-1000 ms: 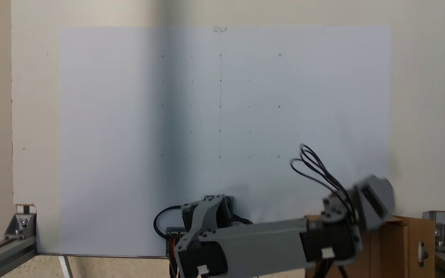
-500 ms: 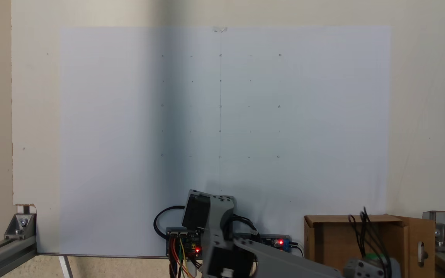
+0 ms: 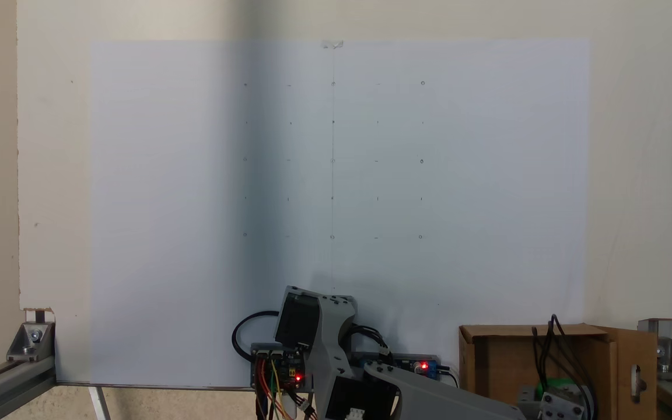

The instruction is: Grasp a green dice and put it in the bin.

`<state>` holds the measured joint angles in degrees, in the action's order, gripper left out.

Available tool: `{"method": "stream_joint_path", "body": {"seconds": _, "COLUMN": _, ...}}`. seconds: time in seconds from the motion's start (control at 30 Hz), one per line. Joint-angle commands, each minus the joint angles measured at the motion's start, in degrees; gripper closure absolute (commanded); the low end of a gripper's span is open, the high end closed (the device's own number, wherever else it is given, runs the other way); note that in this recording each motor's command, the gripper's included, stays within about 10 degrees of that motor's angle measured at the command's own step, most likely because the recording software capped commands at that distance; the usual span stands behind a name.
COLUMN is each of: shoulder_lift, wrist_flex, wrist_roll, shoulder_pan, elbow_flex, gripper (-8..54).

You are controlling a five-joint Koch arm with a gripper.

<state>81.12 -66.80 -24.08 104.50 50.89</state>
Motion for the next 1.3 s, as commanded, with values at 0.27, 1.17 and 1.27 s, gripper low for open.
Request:
{"method": "stream_joint_path", "body": {"seconds": 0.27, "shoulder_lift": 1.32, "wrist_flex": 0.26, "wrist_roll": -3.16, "shoulder_pan": 0.26, "elbow_flex": -2.99, "gripper": 13.3}}
{"method": "stream_joint_path", "body": {"seconds": 1.17, "shoulder_lift": 16.70, "wrist_flex": 9.05, "wrist_roll": 25.66, "shoulder_pan": -29.18, "elbow_flex": -7.65, "gripper": 3.6}}
{"method": "stream_joint_path", "body": {"seconds": 1.27, "shoulder_lift": 19.42, "wrist_flex": 10.37, "wrist_roll": 26.02, "shoulder_pan": -38.32, "elbow_flex": -7.65, "gripper": 1.8}}
